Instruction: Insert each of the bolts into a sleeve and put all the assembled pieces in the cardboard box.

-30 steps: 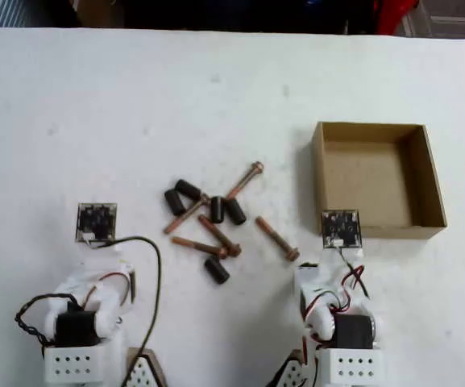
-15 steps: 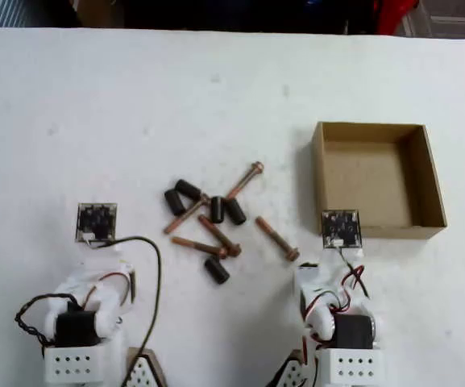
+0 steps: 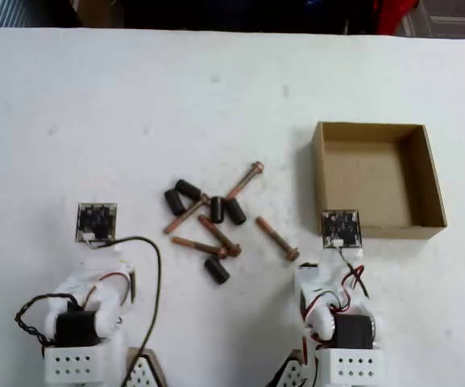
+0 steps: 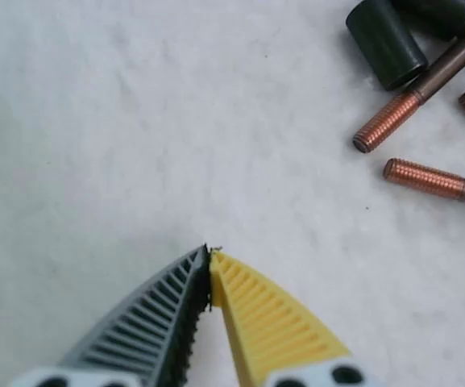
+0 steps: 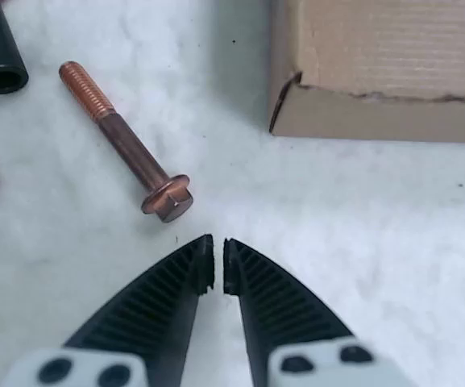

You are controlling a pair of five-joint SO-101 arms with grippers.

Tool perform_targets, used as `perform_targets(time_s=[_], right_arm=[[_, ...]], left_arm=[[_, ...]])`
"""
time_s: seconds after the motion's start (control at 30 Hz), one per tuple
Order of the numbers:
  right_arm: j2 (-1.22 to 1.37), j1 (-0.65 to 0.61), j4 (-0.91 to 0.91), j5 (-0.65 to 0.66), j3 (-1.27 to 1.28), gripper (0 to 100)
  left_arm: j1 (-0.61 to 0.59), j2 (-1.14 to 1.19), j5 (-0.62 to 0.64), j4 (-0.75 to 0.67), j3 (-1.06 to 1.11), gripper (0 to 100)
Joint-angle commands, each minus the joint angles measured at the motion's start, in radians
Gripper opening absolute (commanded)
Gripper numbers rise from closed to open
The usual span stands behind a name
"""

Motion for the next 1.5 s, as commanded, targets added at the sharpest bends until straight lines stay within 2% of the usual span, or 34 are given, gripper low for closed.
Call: perform_targets(time_s=[0.0, 0.53, 0.9, 1.13, 1.27, 1.47], right_arm=[[-0.002, -0.027, 0.005, -0.006, 0.009, 2.0], [-0.005, -0.050, -0.005, -0.003, 0.009, 2.1], [-0.005, -0.045, -0.269, 0.003, 0.009, 2.1], [-0.005, -0.045, -0.351, 0.316, 0.009, 1.9], [-0.005, -0.044, -0.341, 0.336, -0.014, 2.0], [-0.004, -0.045, -0.137, 0.338, -0.221, 2.2]], left_arm=[[-0.004, -0.008, 0.009, 0.006, -0.003, 2], [-0.004, -0.008, 0.009, 0.006, -0.003, 2], [-0.004, -0.008, 0.009, 0.006, -0.003, 2], [-0.004, -0.008, 0.009, 0.006, -0.003, 2], [-0.004, -0.008, 0.009, 0.006, -0.003, 2], [-0.004, -0.008, 0.009, 0.006, -0.003, 2]])
